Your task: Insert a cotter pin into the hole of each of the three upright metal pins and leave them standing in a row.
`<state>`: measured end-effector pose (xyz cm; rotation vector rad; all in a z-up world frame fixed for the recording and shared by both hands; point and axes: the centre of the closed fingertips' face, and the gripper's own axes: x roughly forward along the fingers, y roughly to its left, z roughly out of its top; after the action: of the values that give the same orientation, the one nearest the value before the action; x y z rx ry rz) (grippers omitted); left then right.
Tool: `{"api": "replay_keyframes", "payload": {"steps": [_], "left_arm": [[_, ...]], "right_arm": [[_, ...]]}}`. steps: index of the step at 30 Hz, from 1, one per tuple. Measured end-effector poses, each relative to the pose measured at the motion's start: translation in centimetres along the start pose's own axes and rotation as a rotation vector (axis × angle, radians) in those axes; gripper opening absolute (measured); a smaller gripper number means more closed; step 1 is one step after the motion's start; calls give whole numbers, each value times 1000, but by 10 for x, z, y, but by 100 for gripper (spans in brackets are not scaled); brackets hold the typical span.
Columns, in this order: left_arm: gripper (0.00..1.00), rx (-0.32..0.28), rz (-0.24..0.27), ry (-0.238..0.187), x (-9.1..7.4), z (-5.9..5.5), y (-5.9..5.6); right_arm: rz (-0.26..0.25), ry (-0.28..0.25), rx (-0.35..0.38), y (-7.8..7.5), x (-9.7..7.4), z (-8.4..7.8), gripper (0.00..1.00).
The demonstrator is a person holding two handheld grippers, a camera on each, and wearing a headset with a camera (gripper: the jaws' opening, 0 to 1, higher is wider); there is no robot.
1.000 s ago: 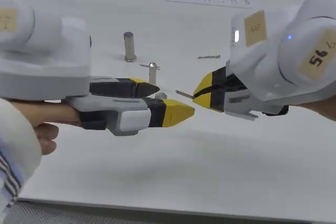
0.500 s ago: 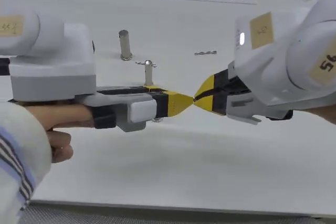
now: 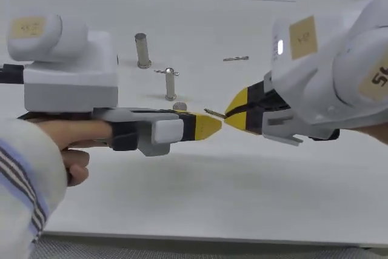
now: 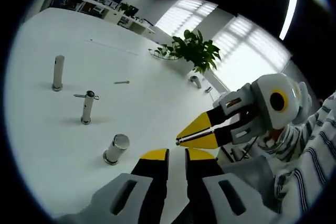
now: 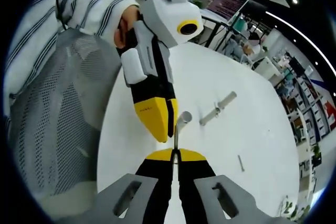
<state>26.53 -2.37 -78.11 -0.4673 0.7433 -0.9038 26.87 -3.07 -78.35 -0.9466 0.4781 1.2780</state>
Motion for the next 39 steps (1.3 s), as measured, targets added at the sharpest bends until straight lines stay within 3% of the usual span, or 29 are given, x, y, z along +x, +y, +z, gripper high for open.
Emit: {"api": "replay_keyframes", "payload": {"steps": [3,19,37,39], "left_arm": [[1,-17,-4,-2,2,-1,0],[1,-67,-16,-30,7,2,-3],[1,-112,-33,4,4,-2,-5],[1,-137,-31,5,4,-3,-5]], "right_arm": [[4,0,0,3,1,-1,2],[7,-4,-1,7,0,-1,2],[4,-5,-34,10,-2,2,2],[4,-9,-39,10,-2,2,2]]}}
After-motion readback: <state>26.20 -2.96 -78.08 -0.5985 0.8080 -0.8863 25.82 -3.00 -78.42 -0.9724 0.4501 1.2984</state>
